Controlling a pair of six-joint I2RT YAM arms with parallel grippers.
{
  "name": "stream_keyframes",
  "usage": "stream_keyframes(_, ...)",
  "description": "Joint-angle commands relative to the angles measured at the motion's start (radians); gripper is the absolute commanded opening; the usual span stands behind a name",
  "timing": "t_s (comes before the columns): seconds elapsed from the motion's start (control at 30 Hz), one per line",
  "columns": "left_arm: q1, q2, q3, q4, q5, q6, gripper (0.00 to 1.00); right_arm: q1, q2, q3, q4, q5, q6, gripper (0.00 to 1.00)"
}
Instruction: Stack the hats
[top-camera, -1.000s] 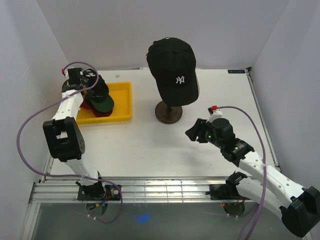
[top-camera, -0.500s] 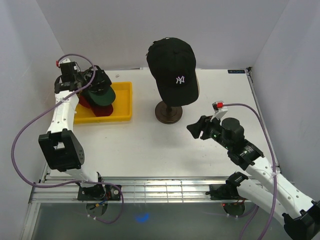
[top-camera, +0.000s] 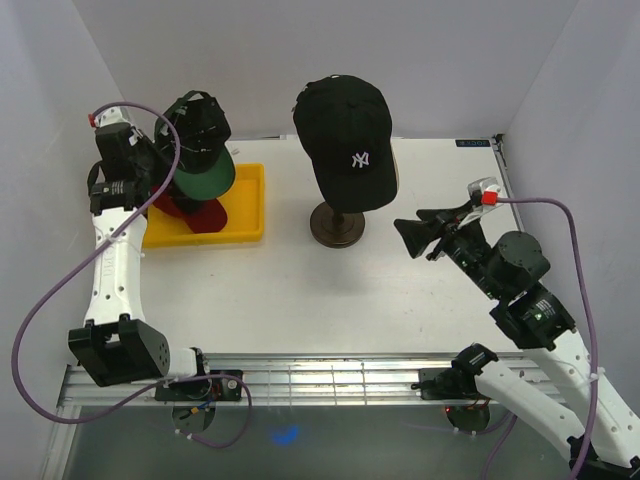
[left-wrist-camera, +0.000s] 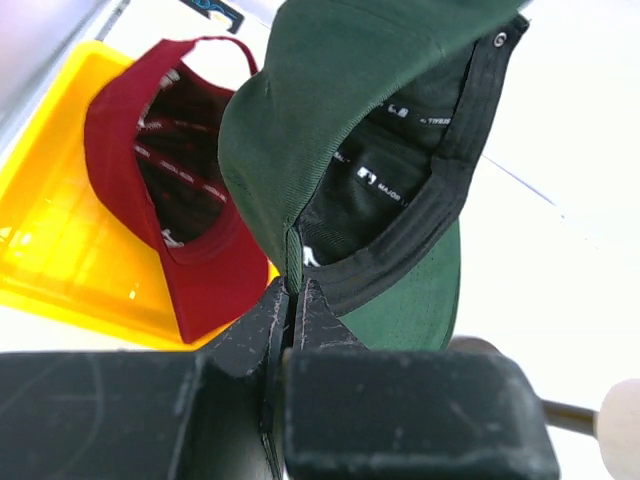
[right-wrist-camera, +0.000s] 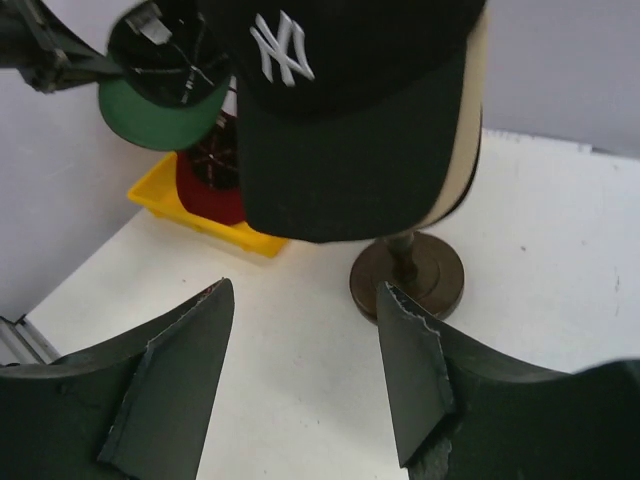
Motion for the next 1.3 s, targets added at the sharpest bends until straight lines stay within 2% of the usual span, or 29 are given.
stream_keyframes(0.0,0.000,-0.075,-0.036,0.006,0.073,-0.033,0.00,0.002,0.034,0.117,-0.008,-0.108,-0.079,0.65)
stream_keyframes(0.1,0.000,-0.116,-0.067,0.003,0.088,-0.053,0.00,0.011,0.149,0.243,-0.045,-0.189,-0.105,0.62)
stream_keyframes(0.23,0.000,-0.156,-0.083,-0.017,0.108,-0.065,0.00,0.113,0.270,0.373,-0.059,-0.125,-0.158,0.63)
stream_keyframes(0.27,0.000,-0.165,-0.087,-0.020,0.111,-0.067,0.00,0.215,0.295,0.436,-0.067,-0.082,-0.178,0.63)
stream_keyframes(0.3,0.000,-0.185,-0.096,-0.022,0.117,-0.067,0.00,0.283,0.353,0.472,-0.077,0.044,-0.236,0.64)
stream_keyframes(0.33,0.000,-0.195,-0.101,-0.031,0.117,-0.065,0.00,0.351,0.390,0.508,-0.099,0.108,-0.267,0.66)
stream_keyframes(0.37,0.002,-0.202,-0.102,-0.035,0.116,-0.064,0.00,0.488,0.428,0.585,-0.111,0.233,-0.309,0.66)
stream_keyframes(0.47,0.000,-0.236,-0.118,-0.054,0.125,-0.062,0.00,0.676,0.591,0.680,-0.127,0.398,-0.421,0.68)
stream_keyframes(0.5,0.000,-0.242,-0.124,-0.055,0.129,-0.062,0.00,0.699,0.657,0.715,-0.119,0.414,-0.445,0.70)
stream_keyframes(0.8,0.000,-0.325,-0.175,-0.097,0.174,-0.076,0.00,0.773,0.945,0.805,0.008,0.486,-0.640,0.75)
stream_keyframes(0.97,0.000,-0.351,-0.184,-0.112,0.197,-0.081,0.00,0.793,1.036,0.785,0.123,0.523,-0.769,0.77)
stream_keyframes(1.27,0.000,-0.386,-0.198,-0.134,0.218,-0.075,0.00,0.808,1.177,0.774,0.295,0.572,-0.901,0.82)
